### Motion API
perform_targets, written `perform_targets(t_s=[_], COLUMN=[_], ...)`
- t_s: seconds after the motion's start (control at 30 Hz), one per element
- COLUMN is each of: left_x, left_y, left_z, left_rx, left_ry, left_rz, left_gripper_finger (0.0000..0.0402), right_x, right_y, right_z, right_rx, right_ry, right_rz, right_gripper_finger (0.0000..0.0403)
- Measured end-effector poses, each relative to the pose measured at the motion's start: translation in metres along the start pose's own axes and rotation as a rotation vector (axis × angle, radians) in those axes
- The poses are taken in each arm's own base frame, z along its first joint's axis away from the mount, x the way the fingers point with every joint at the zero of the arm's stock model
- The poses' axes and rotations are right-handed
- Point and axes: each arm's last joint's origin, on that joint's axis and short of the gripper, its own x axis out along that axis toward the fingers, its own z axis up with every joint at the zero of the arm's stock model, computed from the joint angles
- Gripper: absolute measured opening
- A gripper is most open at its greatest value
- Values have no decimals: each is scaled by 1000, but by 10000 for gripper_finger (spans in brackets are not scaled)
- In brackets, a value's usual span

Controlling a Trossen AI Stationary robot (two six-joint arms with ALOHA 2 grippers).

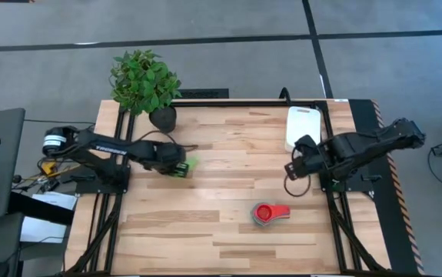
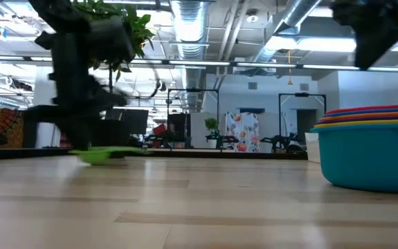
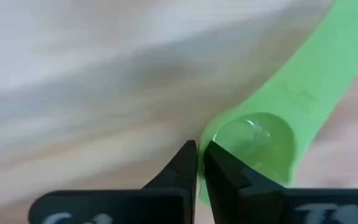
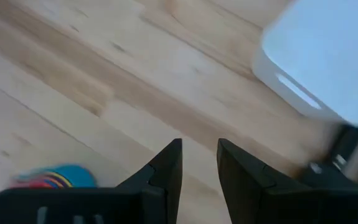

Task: Nest measuring cups in basket
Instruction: Stack the green measuring cup on the red measuring cup

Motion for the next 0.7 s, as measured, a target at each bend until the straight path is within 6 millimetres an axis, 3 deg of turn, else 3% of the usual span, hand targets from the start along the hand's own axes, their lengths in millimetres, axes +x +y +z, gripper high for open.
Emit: perform_targets(t_s=[0.13, 0.23, 0.4, 0.57, 0.7], left_x=[-9, -16, -11, -7, -4], left_y=[-37, -60, -112, -180, -223], left_z=[-10, -16, -19, -19, -18], left_rx=[-99, -123, -66, 29, 100], left_ry=[-96, -144, -136, -148, -171], left_rz=[-194, -228, -231, -286, -292], left_gripper_finger=[3, 2, 1, 1, 1], right_x=[-6, -12, -20, -23, -26], right_y=[-4, -2, -2, -9, -15], right_z=[-18, -32, -50, -56, -60], right_rx=[-25, -64, -149, -186, -200], right_ry=[43, 53, 19, -14, -16], right_rz=[-36, -10, 21, -12, -52], right_gripper_finger=[124, 124, 124, 124, 124])
